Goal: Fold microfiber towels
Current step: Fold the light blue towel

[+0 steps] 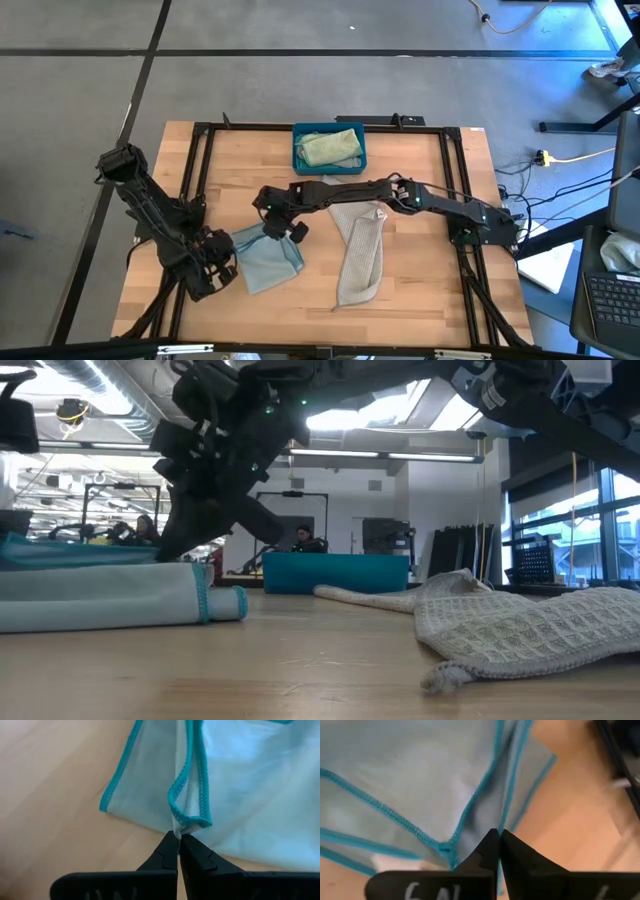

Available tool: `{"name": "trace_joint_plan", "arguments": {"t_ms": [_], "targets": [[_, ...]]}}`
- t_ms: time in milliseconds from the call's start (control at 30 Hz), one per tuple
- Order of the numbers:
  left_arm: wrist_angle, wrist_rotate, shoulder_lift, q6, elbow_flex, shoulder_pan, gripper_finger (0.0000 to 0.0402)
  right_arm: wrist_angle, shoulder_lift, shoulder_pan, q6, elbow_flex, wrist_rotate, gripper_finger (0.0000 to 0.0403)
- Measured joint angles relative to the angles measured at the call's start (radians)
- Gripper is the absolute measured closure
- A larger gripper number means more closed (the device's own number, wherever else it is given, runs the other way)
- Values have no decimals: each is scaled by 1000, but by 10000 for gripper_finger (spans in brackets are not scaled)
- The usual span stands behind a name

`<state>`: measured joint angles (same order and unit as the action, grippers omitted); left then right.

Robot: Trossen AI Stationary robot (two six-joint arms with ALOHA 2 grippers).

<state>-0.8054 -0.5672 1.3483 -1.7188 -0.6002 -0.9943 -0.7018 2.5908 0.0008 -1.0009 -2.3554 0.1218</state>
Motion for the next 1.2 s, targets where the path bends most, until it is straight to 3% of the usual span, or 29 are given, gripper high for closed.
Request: {"name": "trace_joint_plan", "arguments": {"t_ms": [200, 367, 433, 567, 667, 800, 967, 1200], "targets": [[14, -2, 0, -7, 10, -1, 401, 20, 0, -16, 29, 0, -12, 371], [13, -11, 0, -16, 10, 0, 401, 3, -13, -16, 87, 0, -4, 325], [5, -15, 0, -31, 10, 0, 401, -22, -32, -16, 136, 0, 47, 296], [-26, -18, 0, -82, 10, 11, 401, -68, -40, -16, 203, 4, 295, 243], [-51, -20, 0, -110, 12, 27, 393, -43, -10, -6, 251, 24, 271, 225], [-51, -22, 0, -106, 12, 52, 359, -11, 33, -5, 261, 26, 193, 226], [-46, -20, 0, -104, 12, 66, 324, -5, 51, -23, 270, 25, 186, 242], [-64, -17, 0, -112, 12, 67, 315, -40, 31, -59, 338, 23, 192, 260]]}}
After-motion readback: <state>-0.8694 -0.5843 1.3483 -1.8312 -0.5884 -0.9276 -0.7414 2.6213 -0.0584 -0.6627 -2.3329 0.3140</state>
